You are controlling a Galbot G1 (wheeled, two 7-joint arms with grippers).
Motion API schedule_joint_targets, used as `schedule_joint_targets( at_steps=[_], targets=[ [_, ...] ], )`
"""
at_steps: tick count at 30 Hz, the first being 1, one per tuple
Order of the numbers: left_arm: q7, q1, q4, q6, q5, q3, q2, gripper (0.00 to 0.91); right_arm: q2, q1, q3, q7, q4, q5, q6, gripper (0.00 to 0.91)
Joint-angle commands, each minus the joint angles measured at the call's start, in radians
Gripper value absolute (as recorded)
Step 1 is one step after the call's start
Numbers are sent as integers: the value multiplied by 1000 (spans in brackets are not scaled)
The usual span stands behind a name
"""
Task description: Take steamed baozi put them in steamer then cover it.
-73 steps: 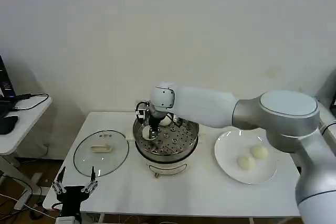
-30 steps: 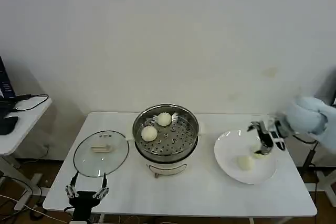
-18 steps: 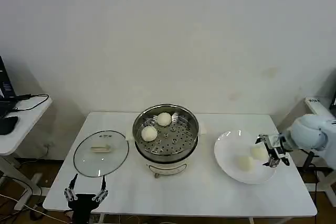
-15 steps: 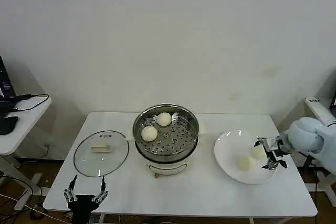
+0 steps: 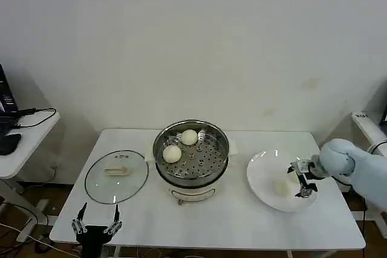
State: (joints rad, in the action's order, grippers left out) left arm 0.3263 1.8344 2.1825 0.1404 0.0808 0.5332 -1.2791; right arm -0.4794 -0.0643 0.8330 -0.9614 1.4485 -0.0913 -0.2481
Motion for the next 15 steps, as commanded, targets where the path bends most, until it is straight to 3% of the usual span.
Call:
schedule_joint_targets(
  at_steps=[1, 11, 13, 15],
  targets=[
    [0, -1, -1, 1, 0, -2, 0, 907, -85, -32, -15, -10, -94, -2, -12, 907],
    [0, -2, 1, 1, -6, 4, 4, 907, -125, -25, 4, -11, -122, -1, -31, 907],
    [0, -2, 0, 2, -7, 4, 3, 907, -132, -25, 3, -9, -128, -1, -38, 836],
    [0, -3, -3, 2, -7, 4, 3, 907, -134, -26, 4, -9, -131, -2, -41, 826]
  ],
)
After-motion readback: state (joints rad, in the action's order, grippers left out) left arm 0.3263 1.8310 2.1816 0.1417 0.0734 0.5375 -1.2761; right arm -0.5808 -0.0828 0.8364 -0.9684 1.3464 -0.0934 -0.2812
